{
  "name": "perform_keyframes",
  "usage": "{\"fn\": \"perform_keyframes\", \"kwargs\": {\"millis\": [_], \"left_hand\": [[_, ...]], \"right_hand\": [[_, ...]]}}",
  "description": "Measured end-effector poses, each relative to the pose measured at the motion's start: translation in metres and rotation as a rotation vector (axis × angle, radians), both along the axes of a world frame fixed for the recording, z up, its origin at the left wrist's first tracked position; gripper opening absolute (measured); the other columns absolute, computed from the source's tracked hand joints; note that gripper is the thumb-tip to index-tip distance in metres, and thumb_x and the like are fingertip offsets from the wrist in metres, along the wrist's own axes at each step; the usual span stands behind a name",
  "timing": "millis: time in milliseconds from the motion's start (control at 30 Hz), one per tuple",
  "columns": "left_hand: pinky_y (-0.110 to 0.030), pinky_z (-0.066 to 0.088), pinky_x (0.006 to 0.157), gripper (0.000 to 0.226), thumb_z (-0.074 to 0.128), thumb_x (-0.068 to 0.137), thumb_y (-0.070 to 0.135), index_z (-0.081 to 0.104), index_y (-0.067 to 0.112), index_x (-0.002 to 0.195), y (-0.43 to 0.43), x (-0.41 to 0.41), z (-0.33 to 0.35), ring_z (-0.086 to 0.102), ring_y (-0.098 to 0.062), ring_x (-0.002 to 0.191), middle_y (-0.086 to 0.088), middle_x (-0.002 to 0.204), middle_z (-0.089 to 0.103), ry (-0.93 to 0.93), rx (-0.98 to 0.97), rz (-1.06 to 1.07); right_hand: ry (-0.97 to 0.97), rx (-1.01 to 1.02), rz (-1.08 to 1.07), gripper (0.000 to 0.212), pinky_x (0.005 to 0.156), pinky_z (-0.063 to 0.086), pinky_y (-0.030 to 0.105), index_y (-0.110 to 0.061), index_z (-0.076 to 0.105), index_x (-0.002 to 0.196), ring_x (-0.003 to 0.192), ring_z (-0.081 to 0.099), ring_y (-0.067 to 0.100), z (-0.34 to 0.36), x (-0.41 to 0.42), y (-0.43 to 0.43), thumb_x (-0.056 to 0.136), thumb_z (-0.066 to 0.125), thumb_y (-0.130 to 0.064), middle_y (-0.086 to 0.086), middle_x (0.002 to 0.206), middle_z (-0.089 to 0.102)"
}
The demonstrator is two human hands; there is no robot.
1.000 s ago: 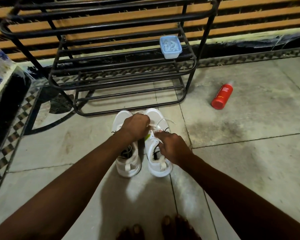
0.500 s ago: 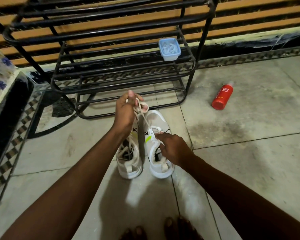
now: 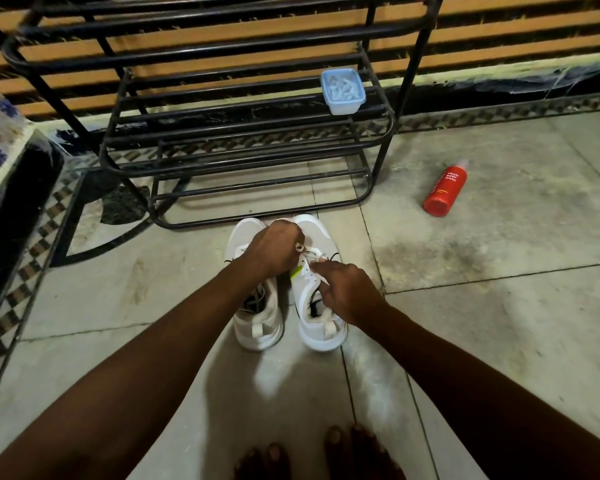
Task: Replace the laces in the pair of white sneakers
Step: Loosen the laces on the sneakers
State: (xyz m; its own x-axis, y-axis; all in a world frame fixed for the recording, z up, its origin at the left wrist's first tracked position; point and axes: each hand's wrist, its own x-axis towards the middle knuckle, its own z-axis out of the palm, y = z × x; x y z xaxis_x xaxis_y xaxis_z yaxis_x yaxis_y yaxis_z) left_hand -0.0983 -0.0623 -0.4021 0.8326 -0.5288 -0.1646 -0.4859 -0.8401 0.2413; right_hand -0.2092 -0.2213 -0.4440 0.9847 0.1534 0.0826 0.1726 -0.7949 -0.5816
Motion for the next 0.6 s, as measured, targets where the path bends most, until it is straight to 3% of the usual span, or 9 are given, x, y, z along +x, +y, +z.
{"fn": "perform_keyframes", "kwargs": {"millis": [167, 300, 400, 600], "left_hand": [[-0.040, 0.054, 0.087, 0.014, 0.074, 0.082, 0.005, 0.080, 0.010, 0.095, 0.009, 0.005, 0.001, 0.067, -0.033, 0.104, -0.012, 0.106, 0.075, 0.071, -0.143, 0.030], [-0.037, 0.051, 0.084, 0.011, 0.070, 0.083, 0.004, 0.076, 0.009, 0.090, 0.009, 0.006, -0.005, 0.067, -0.033, 0.101, -0.013, 0.099, 0.074, 0.038, -0.189, 0.060], [-0.039, 0.043, 0.094, 0.016, 0.063, 0.095, 0.014, 0.065, 0.005, 0.108, 0.006, 0.004, -0.012, 0.056, -0.038, 0.114, -0.022, 0.115, 0.063, 0.029, -0.149, 0.112], [-0.037, 0.038, 0.078, 0.023, 0.065, 0.091, 0.015, 0.055, 0.004, 0.109, 0.001, 0.008, -0.004, 0.057, -0.041, 0.112, -0.023, 0.116, 0.066, 0.100, -0.081, 0.133]], "right_hand": [[0.005, 0.048, -0.002, 0.045, 0.101, 0.050, 0.041, -0.006, 0.066, 0.129, 0.122, 0.063, 0.030, 0.000, -0.001, 0.000, 0.084, 0.062, -0.001, 0.012, 0.130, 0.067], [-0.015, 0.082, -0.025, 0.053, 0.094, 0.054, 0.044, -0.007, 0.066, 0.129, 0.111, 0.067, 0.035, 0.002, -0.003, 0.000, 0.078, 0.060, 0.006, 0.014, 0.127, 0.068], [-0.044, 0.074, -0.041, 0.058, 0.086, 0.057, 0.044, -0.008, 0.065, 0.129, 0.101, 0.069, 0.039, 0.004, -0.005, 0.001, 0.074, 0.058, 0.007, 0.015, 0.124, 0.069], [-0.157, 0.087, -0.044, 0.054, 0.093, 0.057, 0.048, 0.006, 0.064, 0.127, 0.113, 0.067, 0.038, 0.005, -0.010, 0.003, 0.074, 0.058, 0.017, 0.022, 0.127, 0.066]]}}
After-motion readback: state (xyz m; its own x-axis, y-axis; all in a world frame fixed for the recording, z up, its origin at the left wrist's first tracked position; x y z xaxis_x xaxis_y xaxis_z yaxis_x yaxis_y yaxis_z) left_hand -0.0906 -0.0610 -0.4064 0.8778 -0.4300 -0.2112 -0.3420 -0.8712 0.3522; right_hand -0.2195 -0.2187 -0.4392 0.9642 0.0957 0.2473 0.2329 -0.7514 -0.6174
